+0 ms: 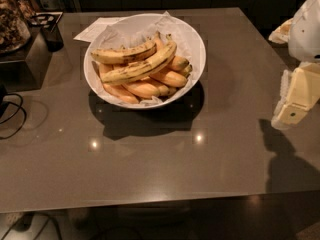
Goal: Pick banana from white bowl
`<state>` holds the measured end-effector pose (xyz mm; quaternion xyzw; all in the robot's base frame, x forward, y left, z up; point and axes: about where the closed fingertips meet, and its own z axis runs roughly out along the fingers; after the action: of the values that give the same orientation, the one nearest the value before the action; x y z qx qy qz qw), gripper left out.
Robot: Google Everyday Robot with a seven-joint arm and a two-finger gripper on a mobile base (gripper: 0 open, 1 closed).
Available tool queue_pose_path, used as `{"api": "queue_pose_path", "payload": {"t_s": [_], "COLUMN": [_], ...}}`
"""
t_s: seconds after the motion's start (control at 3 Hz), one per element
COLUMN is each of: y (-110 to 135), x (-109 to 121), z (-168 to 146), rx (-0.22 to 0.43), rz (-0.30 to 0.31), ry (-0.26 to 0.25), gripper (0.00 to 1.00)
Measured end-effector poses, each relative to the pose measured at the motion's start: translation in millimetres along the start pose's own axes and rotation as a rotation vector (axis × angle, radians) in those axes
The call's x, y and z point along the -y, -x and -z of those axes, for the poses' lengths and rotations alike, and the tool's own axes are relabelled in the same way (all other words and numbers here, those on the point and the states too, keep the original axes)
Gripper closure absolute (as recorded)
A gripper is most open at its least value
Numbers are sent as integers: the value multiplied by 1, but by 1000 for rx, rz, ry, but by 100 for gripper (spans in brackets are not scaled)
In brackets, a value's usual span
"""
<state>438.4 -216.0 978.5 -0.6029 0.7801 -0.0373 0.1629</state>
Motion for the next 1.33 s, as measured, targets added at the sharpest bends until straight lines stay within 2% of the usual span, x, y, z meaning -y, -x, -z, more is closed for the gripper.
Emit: {"api": "queue_pose_path", "payload": {"t_s": [0.33, 0.67, 1.0, 1.33], "y": [9, 37, 63, 63], "x": [4, 13, 17, 19], "z": [3, 7, 8, 7], "rx": [0, -1, 0, 5], "rz": [4, 68, 147, 142], "ry": [2, 22, 9, 2], "gripper": [0, 0, 0, 0]}}
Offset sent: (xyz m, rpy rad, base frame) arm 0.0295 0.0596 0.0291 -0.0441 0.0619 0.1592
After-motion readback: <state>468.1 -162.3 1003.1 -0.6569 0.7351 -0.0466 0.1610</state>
